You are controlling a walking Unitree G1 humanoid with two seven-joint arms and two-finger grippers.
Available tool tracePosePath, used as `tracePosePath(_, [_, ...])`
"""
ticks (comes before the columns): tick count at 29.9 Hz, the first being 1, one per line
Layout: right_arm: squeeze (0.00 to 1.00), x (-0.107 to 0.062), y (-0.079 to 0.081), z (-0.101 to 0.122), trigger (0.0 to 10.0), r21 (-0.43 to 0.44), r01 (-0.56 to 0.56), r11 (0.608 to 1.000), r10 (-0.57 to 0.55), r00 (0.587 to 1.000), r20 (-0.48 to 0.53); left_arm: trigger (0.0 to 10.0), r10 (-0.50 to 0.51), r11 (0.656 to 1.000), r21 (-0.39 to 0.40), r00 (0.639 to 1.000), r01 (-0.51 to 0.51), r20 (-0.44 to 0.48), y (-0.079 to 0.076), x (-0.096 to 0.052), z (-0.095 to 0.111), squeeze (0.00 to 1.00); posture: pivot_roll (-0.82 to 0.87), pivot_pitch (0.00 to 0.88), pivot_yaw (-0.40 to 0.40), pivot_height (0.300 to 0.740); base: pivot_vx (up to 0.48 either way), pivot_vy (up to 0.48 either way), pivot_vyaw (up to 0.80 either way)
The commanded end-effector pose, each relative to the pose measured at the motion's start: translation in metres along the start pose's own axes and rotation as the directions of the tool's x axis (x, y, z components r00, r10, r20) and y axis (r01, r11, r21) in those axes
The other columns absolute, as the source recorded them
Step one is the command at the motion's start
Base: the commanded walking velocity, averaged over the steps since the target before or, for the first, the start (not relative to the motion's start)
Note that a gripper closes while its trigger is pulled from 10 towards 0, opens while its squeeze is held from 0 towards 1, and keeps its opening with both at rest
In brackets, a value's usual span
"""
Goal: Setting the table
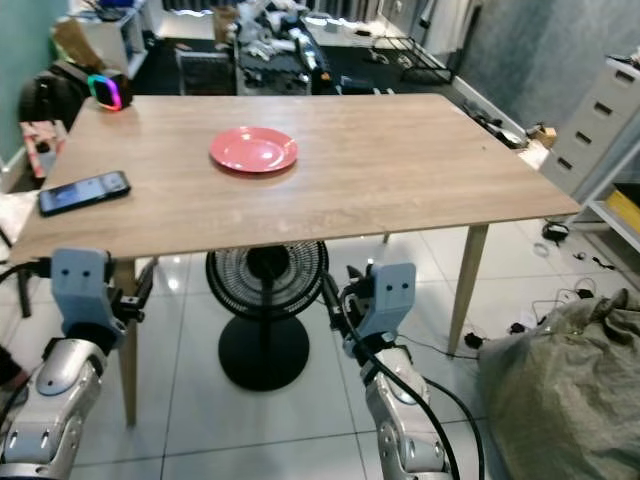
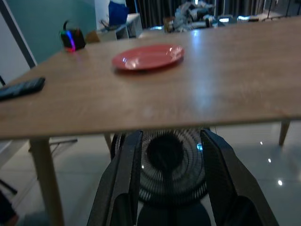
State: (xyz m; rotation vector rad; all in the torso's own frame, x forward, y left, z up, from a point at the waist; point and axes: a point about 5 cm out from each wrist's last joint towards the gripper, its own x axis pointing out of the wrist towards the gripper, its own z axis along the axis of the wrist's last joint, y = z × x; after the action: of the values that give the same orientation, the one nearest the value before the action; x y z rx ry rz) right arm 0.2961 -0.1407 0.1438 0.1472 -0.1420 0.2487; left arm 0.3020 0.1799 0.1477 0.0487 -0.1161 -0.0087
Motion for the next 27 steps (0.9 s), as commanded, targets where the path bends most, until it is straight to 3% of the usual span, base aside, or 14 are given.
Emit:
tracePosePath(1, [0.00, -0.0011, -0.0013, -0.0005, 10.0, -0.007, 0.000, 1.000, 0.000, 1.000, -0.011, 10.0, -0.005, 1.000, 0.001, 1.000, 0.005, -0.011, -0.0025, -0.0005, -0.0009, 0.00, -0.05, 0.009, 0.032, 0.740, 0.480, 0.000, 0.00])
tracePosePath(27, [0.00, -0.0022, 0.0033, 0.0007, 10.0, -0.007, -0.008, 1.000, 0.007, 1.000, -0.011, 10.0, -0.015, 1.000, -0.008, 1.000, 0.015, -0.014, -0.0046, 0.0001, 0.0024, 0.00, -0.05, 0.014, 0.038, 0.740, 0.454, 0.000, 0.00])
